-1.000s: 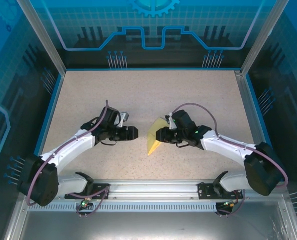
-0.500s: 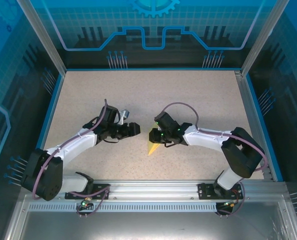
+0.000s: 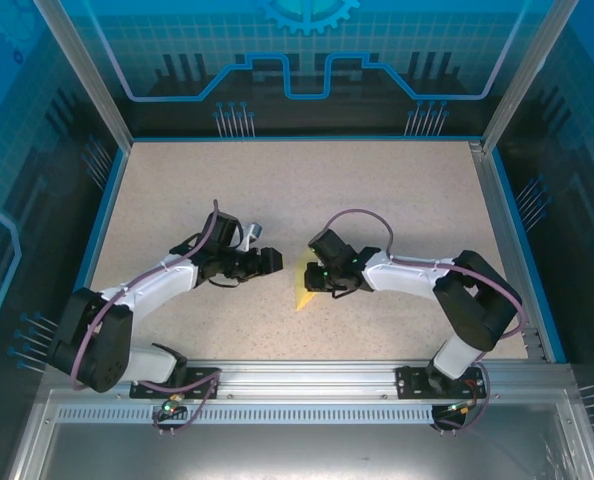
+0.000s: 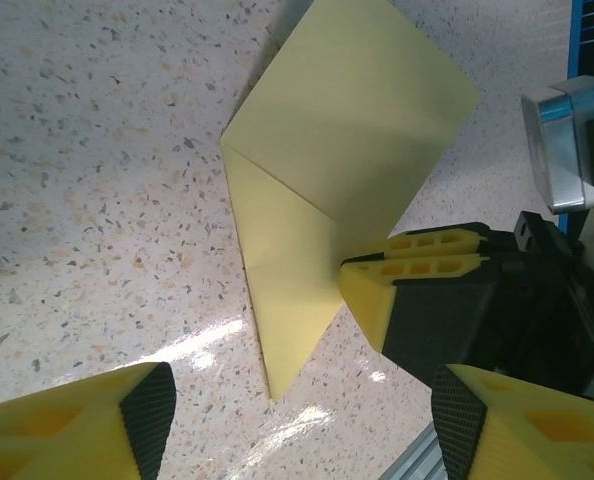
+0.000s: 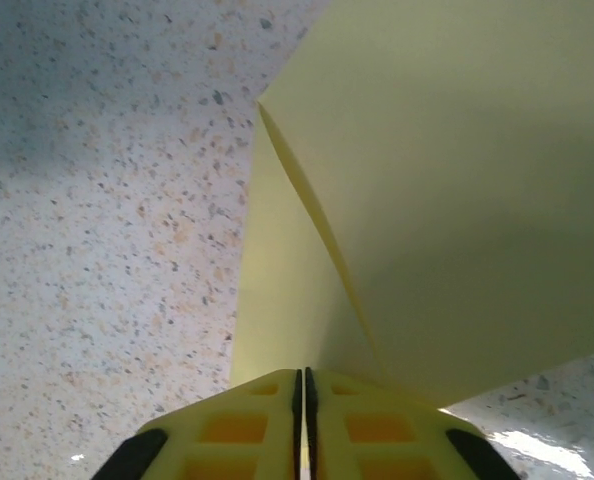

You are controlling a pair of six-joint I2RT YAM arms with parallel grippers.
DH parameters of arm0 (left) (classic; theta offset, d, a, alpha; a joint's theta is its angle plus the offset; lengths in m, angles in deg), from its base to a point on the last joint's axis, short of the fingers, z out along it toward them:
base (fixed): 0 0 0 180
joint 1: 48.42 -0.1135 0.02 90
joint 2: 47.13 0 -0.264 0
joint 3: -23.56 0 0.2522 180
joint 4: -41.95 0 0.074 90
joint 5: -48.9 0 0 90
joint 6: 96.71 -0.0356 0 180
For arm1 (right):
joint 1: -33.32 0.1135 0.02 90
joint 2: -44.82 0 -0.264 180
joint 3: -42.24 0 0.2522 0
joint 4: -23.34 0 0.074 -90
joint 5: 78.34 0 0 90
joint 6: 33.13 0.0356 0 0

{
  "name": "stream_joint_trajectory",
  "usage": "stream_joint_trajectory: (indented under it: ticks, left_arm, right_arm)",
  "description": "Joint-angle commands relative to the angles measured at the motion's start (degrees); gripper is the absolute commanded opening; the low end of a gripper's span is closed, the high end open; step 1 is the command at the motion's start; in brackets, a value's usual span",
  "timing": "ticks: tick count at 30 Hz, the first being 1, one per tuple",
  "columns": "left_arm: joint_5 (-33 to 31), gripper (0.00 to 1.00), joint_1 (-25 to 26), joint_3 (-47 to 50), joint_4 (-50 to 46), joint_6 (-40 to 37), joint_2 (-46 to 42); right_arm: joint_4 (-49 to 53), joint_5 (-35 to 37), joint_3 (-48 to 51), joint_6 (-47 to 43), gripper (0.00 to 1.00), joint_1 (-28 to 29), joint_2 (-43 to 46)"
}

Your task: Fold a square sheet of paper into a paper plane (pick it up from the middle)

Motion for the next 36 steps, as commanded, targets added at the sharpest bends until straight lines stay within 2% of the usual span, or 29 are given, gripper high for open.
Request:
stream_joint_trajectory:
  ticks: [1,9,20,36]
  left_arm:
    - [2.11,0.72,-0.48,0.41,1.34,-0.37,0.71]
    - [3.02,0.72,0.68,0.28,3.73,0.83,3.2]
    - [0.18,0.7,6.77,1.45,12.13,4.14,7.15]
    - [-8.69,0.53,13.26,-2.01,23.0,10.61,19.18]
  right_arm:
    - [-0.52,-0.11,3.25,-0.5,0.09,-1.19,-0.46]
    - [-6.12,-2.87,7.71,-0.65,0.06,-2.88,0.51]
    - [-15.7,-9.06,15.81,0.34,0.04,-6.63,2.61]
    - [-21.74,-12.58,21.47,0.16,0.01,-9.43,2.72]
